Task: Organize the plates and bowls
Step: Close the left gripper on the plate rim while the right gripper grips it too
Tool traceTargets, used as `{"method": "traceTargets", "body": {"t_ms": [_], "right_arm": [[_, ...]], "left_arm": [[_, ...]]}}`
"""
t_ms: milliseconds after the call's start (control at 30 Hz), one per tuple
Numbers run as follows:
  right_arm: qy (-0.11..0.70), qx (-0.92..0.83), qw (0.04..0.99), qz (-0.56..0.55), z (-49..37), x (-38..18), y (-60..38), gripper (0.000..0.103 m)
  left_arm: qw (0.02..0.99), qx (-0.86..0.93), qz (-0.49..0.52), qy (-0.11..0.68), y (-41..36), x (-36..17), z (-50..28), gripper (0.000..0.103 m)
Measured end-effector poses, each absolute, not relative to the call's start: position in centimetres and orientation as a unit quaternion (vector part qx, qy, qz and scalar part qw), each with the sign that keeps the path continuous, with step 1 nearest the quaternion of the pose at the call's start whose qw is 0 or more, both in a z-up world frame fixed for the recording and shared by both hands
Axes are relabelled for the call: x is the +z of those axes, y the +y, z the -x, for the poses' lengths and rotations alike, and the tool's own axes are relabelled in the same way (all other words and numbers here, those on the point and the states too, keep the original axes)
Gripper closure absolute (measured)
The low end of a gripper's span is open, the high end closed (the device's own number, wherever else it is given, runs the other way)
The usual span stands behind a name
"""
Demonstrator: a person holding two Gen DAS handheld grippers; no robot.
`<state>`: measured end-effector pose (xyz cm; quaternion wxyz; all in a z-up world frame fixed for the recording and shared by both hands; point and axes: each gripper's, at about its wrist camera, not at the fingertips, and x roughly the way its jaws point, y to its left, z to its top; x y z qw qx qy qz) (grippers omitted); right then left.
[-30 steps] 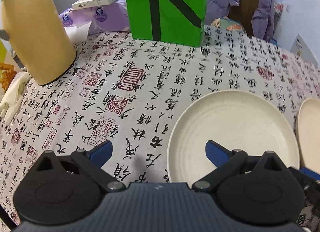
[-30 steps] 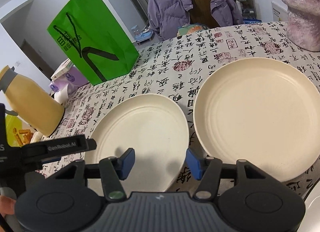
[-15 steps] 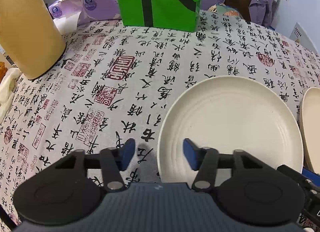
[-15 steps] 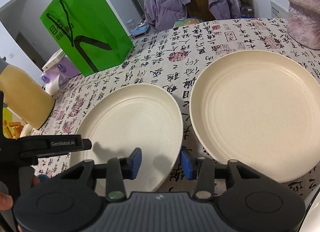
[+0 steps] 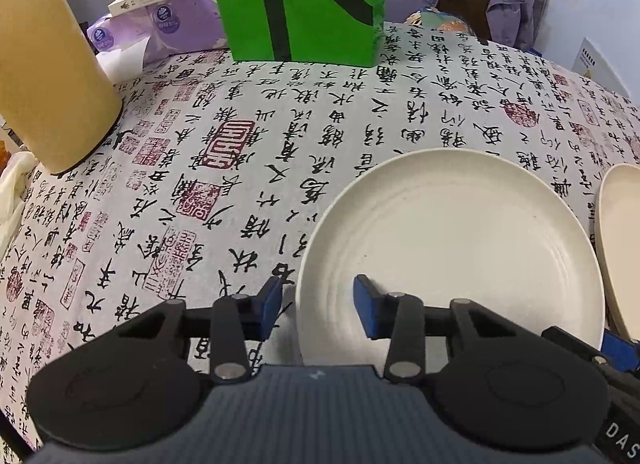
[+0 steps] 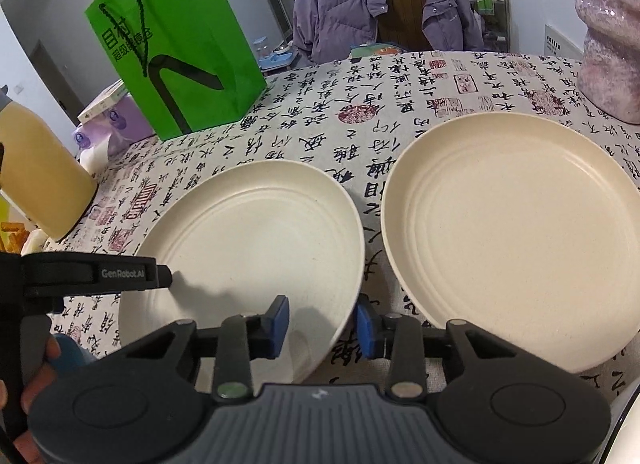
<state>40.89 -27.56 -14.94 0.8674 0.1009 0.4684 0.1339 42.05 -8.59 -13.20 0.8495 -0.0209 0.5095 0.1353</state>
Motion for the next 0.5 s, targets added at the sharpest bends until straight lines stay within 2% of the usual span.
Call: {"method": "traceTargets", "body": {"t_ms": [67,500], "right_arm": [[0.467,0.135,0.869,-0.095,-40.8,-14.9,-27.4,0.068],[0.453,0.139,0.878,-0.064,-40.4,-14.6,-26.3,0.068]], "left_arm": [[0.851,0.129,0.019,0.509,-8.9,-13.2,-42.0,0.07],[0.855,0.142,-0.011,0.499,-9.4,-13.2,-41.7,0.07]]}}
